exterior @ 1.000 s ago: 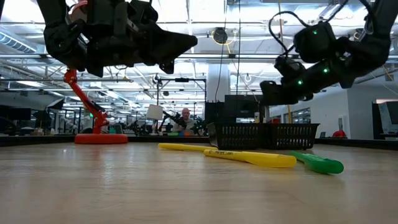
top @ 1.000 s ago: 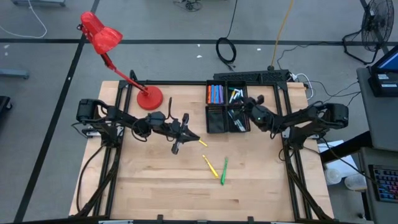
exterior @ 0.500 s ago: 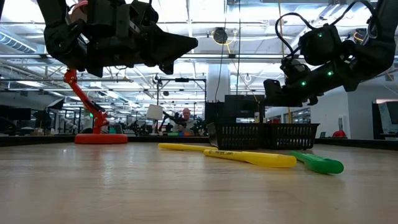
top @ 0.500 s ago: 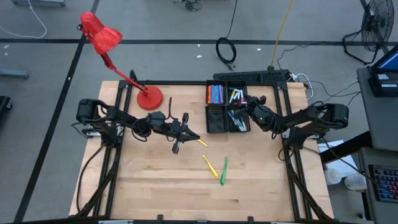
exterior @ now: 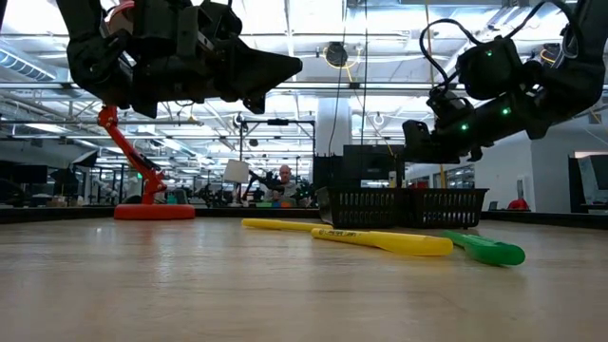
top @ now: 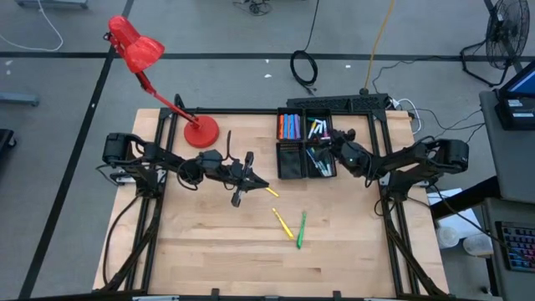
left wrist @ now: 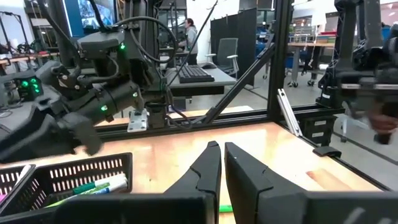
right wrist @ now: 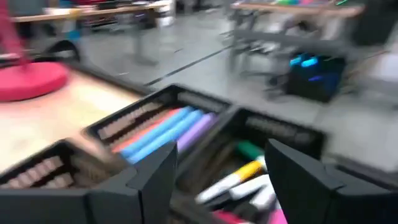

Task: Pick & Place Markers
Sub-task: Put the green highlighter pen into the top right black bin

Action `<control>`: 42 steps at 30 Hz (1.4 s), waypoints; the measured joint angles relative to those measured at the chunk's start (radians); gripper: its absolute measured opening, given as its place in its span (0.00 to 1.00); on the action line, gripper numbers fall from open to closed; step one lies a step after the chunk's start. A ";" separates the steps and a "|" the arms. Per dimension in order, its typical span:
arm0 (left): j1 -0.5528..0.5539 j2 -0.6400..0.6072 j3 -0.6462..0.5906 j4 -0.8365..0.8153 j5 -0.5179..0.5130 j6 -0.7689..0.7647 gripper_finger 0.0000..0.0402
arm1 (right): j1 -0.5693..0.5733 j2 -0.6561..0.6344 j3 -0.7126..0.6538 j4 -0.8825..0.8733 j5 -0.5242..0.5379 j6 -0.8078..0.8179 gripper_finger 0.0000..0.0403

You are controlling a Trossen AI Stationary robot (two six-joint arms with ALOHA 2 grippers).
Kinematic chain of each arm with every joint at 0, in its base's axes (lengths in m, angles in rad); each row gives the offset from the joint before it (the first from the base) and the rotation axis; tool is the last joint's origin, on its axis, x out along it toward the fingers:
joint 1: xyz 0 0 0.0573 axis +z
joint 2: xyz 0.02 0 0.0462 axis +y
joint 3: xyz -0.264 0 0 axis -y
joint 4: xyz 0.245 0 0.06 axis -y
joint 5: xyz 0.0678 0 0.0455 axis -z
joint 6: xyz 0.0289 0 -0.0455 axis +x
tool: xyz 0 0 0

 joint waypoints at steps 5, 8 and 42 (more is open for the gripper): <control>-0.001 0.000 0.000 -0.030 0.000 -0.033 0.06 | 0.050 -0.124 0.253 -0.559 -0.294 0.171 0.56; 0.002 0.000 0.000 -0.079 -0.003 0.006 0.06 | 0.089 -0.124 0.491 -1.120 -0.287 0.246 0.56; 0.041 -0.001 0.000 -0.186 -0.366 0.325 0.06 | -0.025 0.124 0.672 -1.741 -0.506 0.322 0.38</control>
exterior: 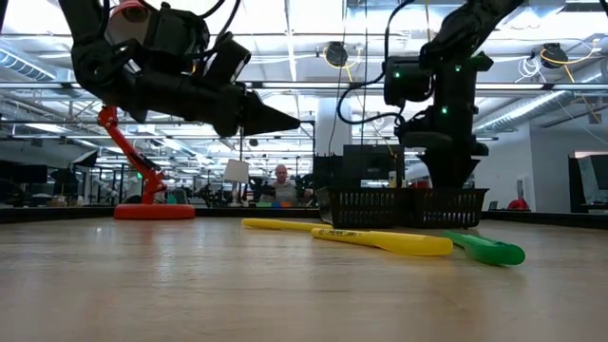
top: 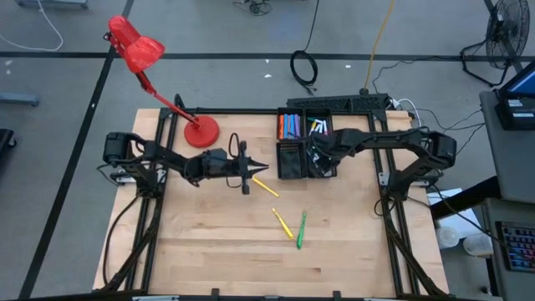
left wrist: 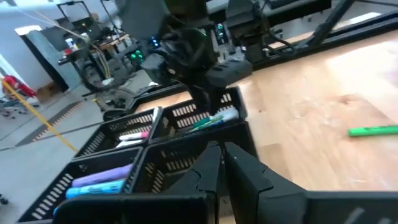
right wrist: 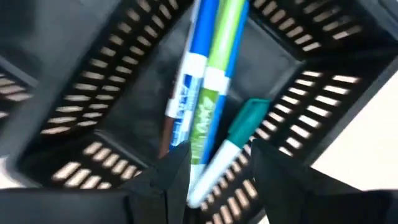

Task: Pick & Place Markers
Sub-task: Put the green highlighter pen into the top right black bin

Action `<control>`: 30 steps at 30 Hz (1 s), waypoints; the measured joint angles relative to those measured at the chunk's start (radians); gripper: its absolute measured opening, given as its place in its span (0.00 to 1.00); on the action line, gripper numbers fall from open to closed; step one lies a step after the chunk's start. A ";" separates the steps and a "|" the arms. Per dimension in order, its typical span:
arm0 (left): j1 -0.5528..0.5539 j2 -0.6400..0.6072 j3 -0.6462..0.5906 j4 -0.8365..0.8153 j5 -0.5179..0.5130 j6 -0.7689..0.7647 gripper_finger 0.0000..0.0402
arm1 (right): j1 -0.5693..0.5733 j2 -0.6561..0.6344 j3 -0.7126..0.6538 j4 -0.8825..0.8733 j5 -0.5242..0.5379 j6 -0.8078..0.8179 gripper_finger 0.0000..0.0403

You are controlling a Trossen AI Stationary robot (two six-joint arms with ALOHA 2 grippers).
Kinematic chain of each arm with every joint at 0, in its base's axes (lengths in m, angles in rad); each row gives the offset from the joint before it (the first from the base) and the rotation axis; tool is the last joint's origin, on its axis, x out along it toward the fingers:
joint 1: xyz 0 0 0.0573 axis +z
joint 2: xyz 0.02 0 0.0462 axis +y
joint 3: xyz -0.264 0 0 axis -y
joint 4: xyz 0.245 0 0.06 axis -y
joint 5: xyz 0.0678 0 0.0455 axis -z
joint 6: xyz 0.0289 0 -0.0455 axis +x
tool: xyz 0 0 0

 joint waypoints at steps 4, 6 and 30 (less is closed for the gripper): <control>0.019 0.000 0.000 0.018 0.000 -0.007 0.06 | -0.022 0.001 -0.016 0.019 0.002 -0.034 0.38; 0.027 0.000 0.000 0.018 0.000 -0.007 0.06 | -0.035 0.001 -0.018 0.024 0.007 -0.051 0.37; 0.037 0.000 0.000 0.013 0.002 -0.012 0.06 | -0.041 0.176 -0.013 0.020 0.079 -0.243 0.12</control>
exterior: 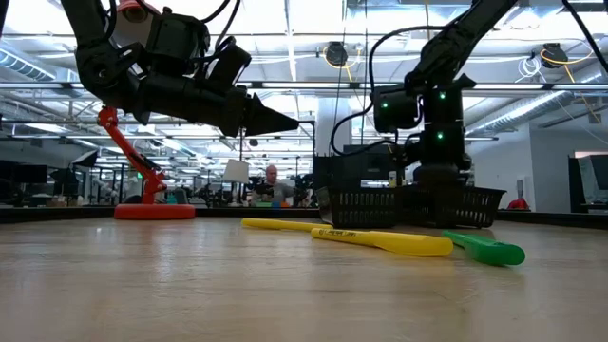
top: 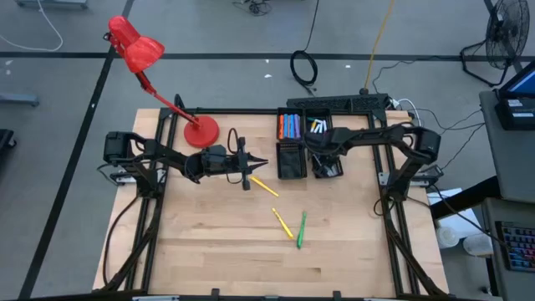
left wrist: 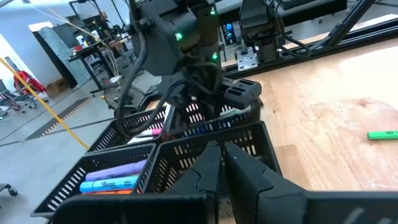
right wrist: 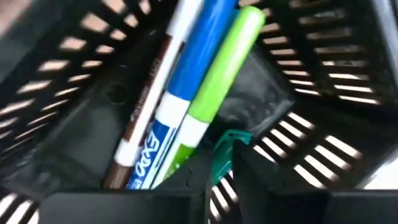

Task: Pick & Place Markers
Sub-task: Put the green highlighter pen into the top right black bin

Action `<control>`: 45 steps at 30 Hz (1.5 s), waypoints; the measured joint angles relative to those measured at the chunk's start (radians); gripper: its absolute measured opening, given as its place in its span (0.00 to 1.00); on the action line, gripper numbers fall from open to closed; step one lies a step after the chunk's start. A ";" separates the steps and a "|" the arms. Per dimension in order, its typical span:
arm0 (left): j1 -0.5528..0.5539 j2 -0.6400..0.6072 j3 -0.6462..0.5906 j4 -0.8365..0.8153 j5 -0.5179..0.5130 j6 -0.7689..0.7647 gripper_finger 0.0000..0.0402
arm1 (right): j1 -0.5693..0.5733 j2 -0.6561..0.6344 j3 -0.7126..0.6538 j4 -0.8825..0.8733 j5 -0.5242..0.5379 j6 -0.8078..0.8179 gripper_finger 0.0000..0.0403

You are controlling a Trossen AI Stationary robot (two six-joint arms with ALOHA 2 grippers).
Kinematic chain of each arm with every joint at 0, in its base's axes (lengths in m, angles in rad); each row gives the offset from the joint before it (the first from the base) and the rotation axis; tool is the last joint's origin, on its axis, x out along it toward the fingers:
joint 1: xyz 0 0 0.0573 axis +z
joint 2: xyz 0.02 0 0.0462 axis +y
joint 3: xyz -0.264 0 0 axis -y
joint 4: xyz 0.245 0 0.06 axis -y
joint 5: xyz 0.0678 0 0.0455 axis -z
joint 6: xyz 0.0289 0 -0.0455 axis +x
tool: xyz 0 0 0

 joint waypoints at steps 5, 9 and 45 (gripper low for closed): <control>0.000 0.000 0.000 0.000 0.000 -0.002 0.06 | -0.001 -0.008 -0.001 0.007 -0.070 -0.002 0.24; 0.000 0.000 0.000 0.000 0.000 -0.002 0.06 | -0.001 -0.007 -0.002 0.012 -0.090 -0.016 0.33; 0.000 0.000 0.000 -0.005 0.001 -0.014 0.06 | 0.000 -0.016 0.100 -0.167 -0.040 0.143 0.31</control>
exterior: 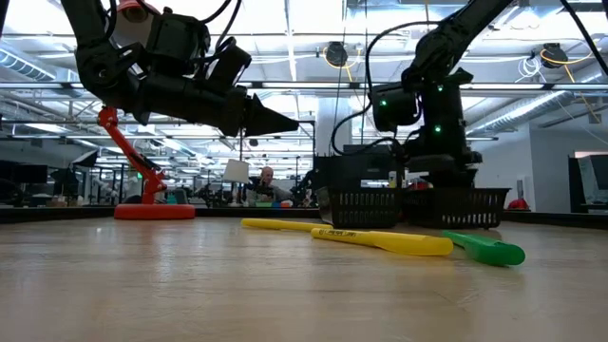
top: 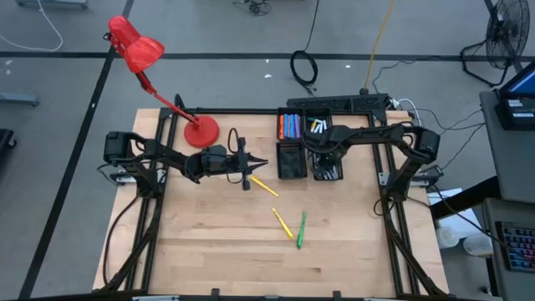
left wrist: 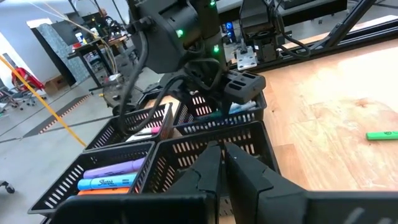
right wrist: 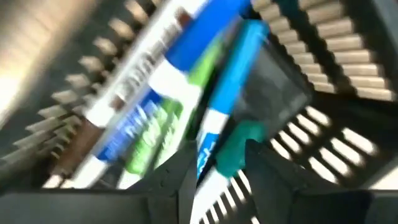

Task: Pick & Place Markers
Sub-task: Put the green highlighter pen into the top right black bin

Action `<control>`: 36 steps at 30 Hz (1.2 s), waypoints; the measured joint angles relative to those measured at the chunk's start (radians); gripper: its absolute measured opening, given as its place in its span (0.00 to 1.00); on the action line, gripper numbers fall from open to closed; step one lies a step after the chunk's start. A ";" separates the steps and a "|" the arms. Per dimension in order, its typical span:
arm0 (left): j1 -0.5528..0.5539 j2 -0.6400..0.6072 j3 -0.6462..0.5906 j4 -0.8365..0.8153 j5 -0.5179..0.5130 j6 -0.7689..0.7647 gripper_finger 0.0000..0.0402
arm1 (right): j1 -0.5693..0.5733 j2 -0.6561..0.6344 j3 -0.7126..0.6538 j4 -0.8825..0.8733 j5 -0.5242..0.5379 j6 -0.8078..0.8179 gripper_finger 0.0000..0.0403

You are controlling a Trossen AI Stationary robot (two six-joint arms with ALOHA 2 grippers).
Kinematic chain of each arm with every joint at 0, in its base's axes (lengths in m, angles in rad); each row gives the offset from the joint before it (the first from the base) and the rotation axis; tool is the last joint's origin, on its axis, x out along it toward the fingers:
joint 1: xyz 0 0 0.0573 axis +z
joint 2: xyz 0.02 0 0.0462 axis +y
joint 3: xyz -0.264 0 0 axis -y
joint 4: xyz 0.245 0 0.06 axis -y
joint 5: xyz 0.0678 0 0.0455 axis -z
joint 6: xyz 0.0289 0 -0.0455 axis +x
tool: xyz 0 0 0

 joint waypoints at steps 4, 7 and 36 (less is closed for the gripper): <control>0.000 0.000 0.000 0.000 0.000 0.000 0.06 | 0.002 0.000 0.000 -0.022 0.019 0.023 0.31; 0.000 0.000 0.000 0.000 0.000 0.000 0.06 | 0.002 0.000 0.000 -0.034 0.024 0.025 0.31; 0.000 0.000 0.000 0.000 0.000 -0.010 0.06 | -0.004 -0.005 -0.105 0.110 -0.038 -0.009 0.08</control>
